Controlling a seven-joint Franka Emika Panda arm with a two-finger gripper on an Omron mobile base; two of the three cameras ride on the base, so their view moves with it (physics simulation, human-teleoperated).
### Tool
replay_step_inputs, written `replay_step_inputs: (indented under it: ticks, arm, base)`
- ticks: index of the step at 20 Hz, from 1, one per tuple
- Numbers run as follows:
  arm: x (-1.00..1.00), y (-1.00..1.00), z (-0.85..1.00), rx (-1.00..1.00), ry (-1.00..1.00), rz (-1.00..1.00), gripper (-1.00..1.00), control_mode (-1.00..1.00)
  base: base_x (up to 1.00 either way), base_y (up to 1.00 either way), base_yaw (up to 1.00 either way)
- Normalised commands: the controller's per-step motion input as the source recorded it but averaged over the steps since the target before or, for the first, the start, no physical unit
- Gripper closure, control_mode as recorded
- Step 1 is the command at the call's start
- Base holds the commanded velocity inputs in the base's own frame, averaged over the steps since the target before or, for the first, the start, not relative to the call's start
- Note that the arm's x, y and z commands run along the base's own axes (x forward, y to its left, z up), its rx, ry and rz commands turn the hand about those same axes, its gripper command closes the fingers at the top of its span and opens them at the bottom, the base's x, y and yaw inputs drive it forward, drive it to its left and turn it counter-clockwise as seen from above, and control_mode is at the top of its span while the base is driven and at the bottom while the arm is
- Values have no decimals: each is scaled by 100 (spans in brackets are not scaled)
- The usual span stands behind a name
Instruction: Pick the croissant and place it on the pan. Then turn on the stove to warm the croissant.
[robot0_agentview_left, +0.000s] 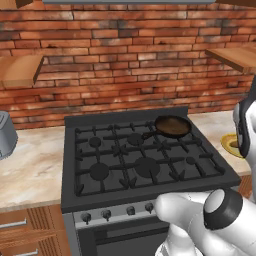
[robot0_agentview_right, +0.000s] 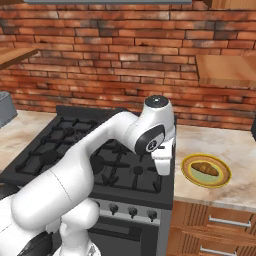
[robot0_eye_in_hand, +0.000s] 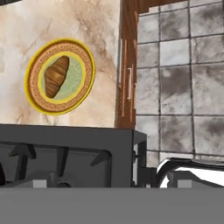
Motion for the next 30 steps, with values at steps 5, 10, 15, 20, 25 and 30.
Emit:
replay_step_inputs:
  ticks: [5,10,15,20,25,30]
  arm:
    - [17,-18,-15,2,3,-10,-100,-100]
    - [11,-33,-4,6,7,-6,-100,-100]
    - [18,-37,0,9,11,-4,-100,-100]
    - [24,-29,-4,12,12,-1,-100,-100]
    - [25,-7,-5,12,2,-1,-100,-100]
    - [14,-9,-10,9,0,-1,-100,-100]
  base:
    - [0,0,0]
    - [0,0,0]
    - [0,0,0]
    - [0,0,0]
    - [0,0,0]
    - [0,0,0]
